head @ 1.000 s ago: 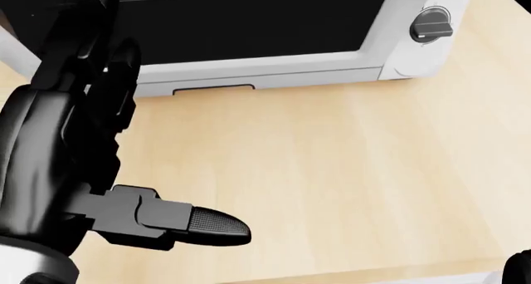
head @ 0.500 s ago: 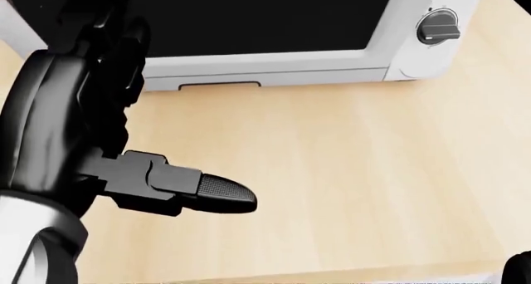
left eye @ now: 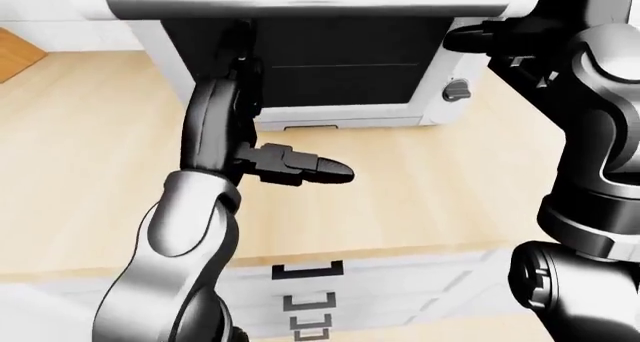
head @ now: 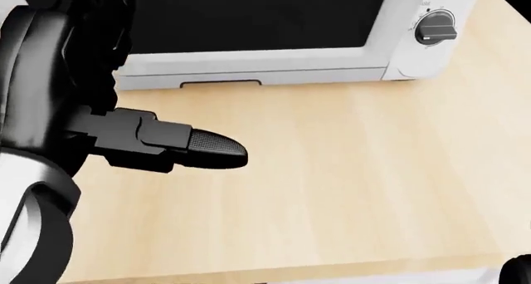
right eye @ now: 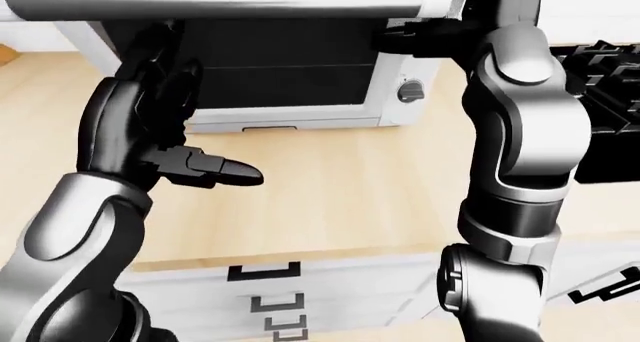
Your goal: Close the toaster oven door.
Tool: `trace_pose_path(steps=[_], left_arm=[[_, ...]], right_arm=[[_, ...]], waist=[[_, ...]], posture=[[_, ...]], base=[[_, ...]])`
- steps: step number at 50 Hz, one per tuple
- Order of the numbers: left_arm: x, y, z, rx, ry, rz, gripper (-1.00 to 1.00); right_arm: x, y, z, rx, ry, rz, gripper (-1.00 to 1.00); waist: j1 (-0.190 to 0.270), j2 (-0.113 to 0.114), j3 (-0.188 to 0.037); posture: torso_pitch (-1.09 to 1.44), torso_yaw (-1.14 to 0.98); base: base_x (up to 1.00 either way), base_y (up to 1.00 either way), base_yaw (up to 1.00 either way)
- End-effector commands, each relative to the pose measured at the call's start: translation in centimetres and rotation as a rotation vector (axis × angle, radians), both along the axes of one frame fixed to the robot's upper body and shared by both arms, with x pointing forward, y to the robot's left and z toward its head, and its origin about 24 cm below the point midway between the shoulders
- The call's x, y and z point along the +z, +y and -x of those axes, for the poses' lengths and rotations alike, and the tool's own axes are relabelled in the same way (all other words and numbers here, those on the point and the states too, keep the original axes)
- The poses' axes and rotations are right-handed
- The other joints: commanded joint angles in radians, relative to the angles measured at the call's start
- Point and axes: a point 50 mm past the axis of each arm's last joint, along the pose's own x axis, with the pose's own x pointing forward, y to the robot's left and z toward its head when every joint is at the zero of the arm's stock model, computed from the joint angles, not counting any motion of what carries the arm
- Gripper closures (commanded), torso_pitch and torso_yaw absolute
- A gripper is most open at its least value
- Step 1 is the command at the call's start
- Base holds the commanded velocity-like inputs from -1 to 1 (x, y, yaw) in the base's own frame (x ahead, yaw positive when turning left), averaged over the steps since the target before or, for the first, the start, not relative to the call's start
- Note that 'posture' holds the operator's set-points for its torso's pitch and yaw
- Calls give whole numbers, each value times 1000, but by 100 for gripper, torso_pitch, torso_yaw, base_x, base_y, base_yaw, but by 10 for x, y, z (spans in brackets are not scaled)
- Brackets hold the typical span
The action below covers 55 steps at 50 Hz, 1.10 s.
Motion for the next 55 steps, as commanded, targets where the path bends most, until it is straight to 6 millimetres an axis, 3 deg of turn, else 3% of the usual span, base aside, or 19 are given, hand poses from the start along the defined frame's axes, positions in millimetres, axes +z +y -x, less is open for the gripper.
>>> trace_pose_path(steps=[1,25,55], left_arm=[[12,1,3,6,-77,12,-100],[22,-1,-6,-2,-92,4,-100],[37,6,-37,3,-107,-40,-100]], right_arm=[[17,7,7,36,-79,22,-100],[13,0,7,-22,-61,20,-100],[7,-2,7,-43,-41,20,-100]], waist=[[5,-7,-25],[9,-10,-26],[8,-5,-25]], posture=[[0,0],[0,0],[0,0]], base=[[0,0,0],[0,0,0],[0,0,0]])
